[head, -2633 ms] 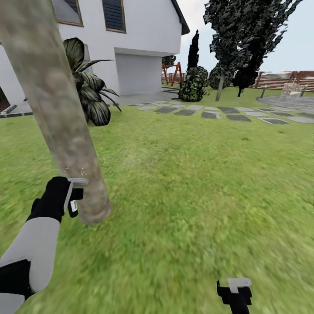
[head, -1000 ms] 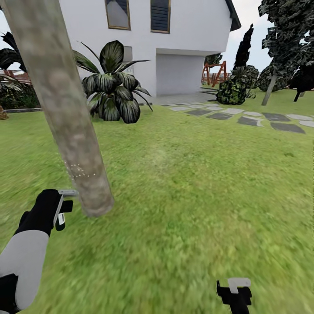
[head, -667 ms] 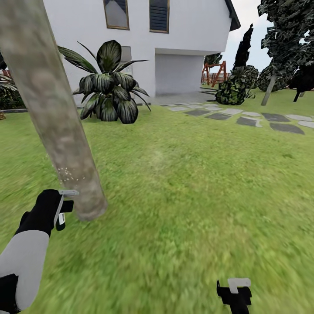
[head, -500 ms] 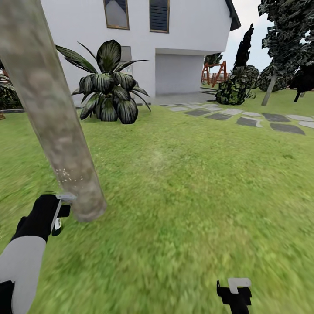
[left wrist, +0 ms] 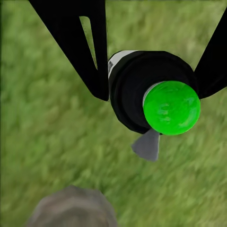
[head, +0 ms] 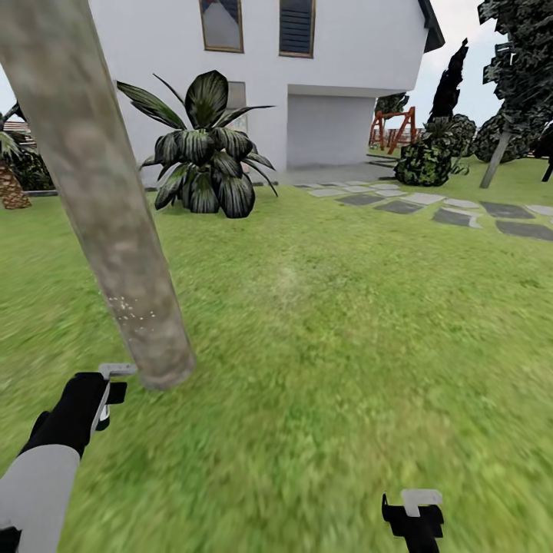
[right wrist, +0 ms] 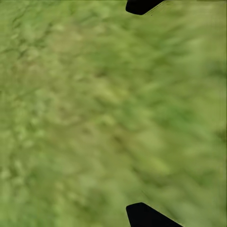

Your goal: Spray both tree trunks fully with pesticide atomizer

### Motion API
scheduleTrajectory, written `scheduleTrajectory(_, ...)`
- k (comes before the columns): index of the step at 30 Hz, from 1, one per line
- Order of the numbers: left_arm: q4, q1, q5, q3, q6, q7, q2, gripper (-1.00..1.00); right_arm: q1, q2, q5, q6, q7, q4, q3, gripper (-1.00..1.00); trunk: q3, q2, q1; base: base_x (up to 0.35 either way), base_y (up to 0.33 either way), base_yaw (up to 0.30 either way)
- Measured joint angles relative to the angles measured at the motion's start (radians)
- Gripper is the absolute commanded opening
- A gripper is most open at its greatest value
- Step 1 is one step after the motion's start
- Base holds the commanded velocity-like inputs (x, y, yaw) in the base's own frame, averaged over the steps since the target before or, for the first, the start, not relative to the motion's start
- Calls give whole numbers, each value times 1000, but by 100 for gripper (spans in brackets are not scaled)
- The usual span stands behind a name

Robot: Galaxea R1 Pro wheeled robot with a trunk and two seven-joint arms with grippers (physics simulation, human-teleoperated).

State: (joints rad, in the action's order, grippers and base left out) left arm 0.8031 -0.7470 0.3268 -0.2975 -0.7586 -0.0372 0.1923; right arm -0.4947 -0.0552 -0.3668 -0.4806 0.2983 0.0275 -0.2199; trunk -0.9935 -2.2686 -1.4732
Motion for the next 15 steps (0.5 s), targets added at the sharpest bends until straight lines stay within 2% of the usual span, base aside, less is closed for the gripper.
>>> scheduleTrajectory(1,-5,3,0,-6,0,1,2,-100,0,0,0,0,0,0,0,100,0,0,0,249,-159,0)
scheduleTrajectory(3,-14,20,2,-56,19,1,6,-100,0,0,0,0,0,0,0,100,0,0,0,247,-166,0)
scheduleTrajectory(5,-17,24,2,-80,53,2,4,-100,0,0,0,0,0,0,0,100,0,0,0,125,-227,0)
scheduleTrajectory(8,-18,26,2,-88,68,2,4,-100,0,1,1,0,0,0,0,100,0,0,0,21,-266,61)
scheduleTrajectory(15,-17,28,-2,-90,72,2,-1,-100,0,2,2,0,0,0,0,100,0,0,0,100,-273,257)
